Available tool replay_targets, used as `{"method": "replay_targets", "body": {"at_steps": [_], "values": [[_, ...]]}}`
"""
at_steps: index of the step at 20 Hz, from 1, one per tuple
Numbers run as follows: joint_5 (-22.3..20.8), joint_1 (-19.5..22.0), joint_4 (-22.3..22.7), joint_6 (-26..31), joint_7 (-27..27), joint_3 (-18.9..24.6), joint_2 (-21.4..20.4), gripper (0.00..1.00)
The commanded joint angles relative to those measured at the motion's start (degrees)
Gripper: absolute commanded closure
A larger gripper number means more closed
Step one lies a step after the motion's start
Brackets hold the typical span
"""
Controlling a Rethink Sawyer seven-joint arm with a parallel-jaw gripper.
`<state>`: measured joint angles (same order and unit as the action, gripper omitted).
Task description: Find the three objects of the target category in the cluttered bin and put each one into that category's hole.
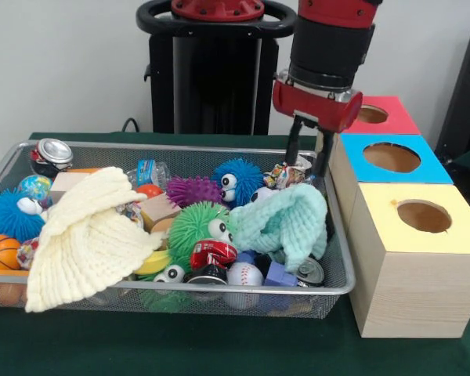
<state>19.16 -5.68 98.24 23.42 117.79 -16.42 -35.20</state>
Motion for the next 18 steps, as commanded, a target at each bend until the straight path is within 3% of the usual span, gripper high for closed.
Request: {"method": "replay_targets", "body": {"at_steps": [1,6,9,16,18], "values": [[-0.81,2.66,5.05,1.4,8.19,0.75,-2.14,0.0],[-1.1,2.37,4.9,2.21,8.37,0.06,-2.28,0.0],[-0.77,4.05,4.7,5.12,6.49,2.19,-2.89,0.0],[-0.89,4.77,4.9,3.85,6.77,3.18,-2.28,0.0],[-0.84,5.4,6.36,0.78,7.0,4.16,-1.49,0.0]]}}
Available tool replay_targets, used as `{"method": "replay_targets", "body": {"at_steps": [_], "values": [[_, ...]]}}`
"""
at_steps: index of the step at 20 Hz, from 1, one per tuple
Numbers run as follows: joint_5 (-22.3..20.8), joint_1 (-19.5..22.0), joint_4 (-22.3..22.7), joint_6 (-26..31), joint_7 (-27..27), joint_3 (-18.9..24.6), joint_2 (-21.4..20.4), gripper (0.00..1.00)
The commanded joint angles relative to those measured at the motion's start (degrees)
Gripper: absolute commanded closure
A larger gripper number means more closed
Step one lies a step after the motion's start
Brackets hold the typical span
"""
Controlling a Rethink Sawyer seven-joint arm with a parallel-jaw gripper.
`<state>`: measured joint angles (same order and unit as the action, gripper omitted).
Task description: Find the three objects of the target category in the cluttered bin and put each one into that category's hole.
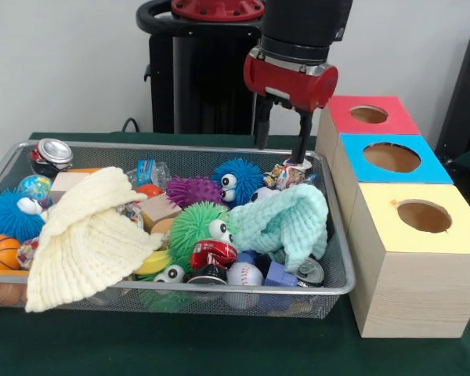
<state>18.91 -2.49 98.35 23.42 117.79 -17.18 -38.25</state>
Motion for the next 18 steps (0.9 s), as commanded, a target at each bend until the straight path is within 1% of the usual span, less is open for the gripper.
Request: {"method": "replay_targets", "body": {"at_steps": [1,3,6,7,8,9,12,14,16,18], "values": [[-0.66,3.2,7.99,-3.26,7.01,6.4,2.14,0.0],[-1.0,4.28,9.45,-7.32,7.4,7.82,3.22,0.0],[-0.64,4.37,10.12,-9.89,9.34,8.07,4.9,0.0],[1.48,1.98,9.87,-9.14,13.49,5.77,6.1,0.0],[2.69,0.35,9.49,-8.56,15.74,4.14,6.92,0.0],[5.11,-2.58,8.94,-7.2,20.2,1.4,8.32,0.0],[9.21,-6.32,8.47,-4.42,24.83,-2.04,10.38,0.0],[11.09,-7.02,8.99,-4.04,25.87,-2.4,11.24,0.0],[12.65,-8.47,9.1,-3.31,27.41,-3.75,12.61,0.0],[14.0,-8.3,10.48,-4.43,27.69,-2.79,12.92,0.0]]}}
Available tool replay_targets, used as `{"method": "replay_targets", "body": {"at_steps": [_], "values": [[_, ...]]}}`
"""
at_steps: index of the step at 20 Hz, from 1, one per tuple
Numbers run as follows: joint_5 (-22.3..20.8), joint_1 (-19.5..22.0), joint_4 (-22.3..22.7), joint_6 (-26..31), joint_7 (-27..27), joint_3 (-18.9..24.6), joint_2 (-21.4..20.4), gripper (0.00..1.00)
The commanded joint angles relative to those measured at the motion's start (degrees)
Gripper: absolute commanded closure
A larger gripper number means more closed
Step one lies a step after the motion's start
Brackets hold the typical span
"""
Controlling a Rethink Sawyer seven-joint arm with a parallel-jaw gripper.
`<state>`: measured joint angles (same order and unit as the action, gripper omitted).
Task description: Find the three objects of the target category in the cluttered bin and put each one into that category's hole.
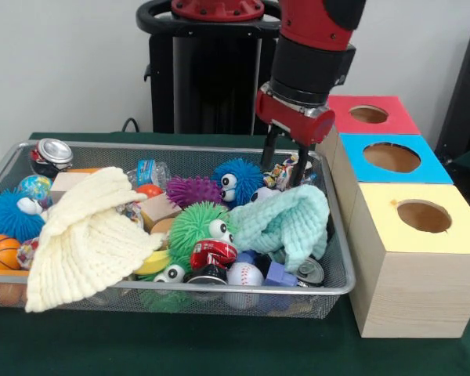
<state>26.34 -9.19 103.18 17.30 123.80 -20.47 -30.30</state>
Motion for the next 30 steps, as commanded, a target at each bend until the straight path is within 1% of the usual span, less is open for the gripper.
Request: {"method": "replay_targets", "body": {"at_steps": [1,2,5,13,16,18,20,24,25,26,27,28,29,30], "values": [[7.16,-1.47,6.35,0.97,21.83,1.18,5.04,0.0],[7.5,-1.89,6.4,0.99,22.26,0.98,5.34,0.0],[8.61,-1.76,7.72,-1.76,22.99,3.08,5.87,0.0],[8.63,-0.01,7.46,-7.54,23.53,6.87,8.54,0.0],[8.72,0.2,6.93,-8.23,23.22,7.36,8.98,0.0],[8.86,-0.27,6.26,-7.08,23.05,6.67,8.88,0.0],[8.93,-1.15,5.47,-4.69,23.0,5.37,8.27,0.0],[8.1,-4.58,3.3,4.37,23.94,0.01,5.3,0.0],[7.21,-5.82,1.92,8.44,24.52,-2.28,4.12,0.0],[6.72,-6.37,1.01,10.64,24.8,-3.44,3.56,0.0],[5.74,-7.21,-1.05,14.58,25.26,-5.45,2.97,0.0],[5.38,-7.56,-2.19,16.43,25.47,-6.38,2.81,0.0],[4.71,-7.87,-4.27,19.21,25.59,-7.76,2.82,0.0],[4.53,-7.91,-5.33,20.53,25.55,-8.3,2.86,0.0]]}}
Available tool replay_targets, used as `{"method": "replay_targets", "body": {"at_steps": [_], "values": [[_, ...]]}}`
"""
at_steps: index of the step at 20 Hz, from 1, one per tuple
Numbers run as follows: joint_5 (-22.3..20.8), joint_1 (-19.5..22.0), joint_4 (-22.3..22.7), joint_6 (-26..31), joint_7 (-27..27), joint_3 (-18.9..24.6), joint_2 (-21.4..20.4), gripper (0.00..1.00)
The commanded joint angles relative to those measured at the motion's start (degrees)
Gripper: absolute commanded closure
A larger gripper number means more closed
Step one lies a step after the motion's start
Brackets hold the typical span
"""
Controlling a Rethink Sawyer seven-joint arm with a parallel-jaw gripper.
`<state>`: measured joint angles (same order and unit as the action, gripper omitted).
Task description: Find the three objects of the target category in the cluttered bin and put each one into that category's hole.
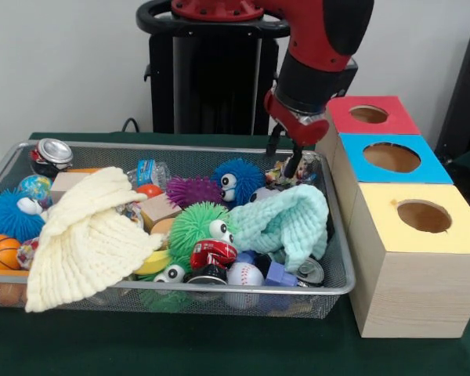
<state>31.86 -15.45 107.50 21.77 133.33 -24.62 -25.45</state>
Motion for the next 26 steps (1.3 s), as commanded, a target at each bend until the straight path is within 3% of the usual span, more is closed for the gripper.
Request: {"method": "replay_targets", "body": {"at_steps": [1,6,17,23,26], "values": [[-1.21,-1.54,-11.41,17.5,15.81,-4.77,-1.65,0.0],[-0.72,0.71,-15.67,17.15,12.93,-4.51,0.74,0.0],[0.26,5.6,-23.48,8.5,9.78,-0.94,7.73,0.0],[-1.58,7.02,-30.3,15.91,9.03,-2.71,8.65,0.0],[-1.69,7.31,-31.44,15.92,9.18,-2.54,9.2,0.0]]}}
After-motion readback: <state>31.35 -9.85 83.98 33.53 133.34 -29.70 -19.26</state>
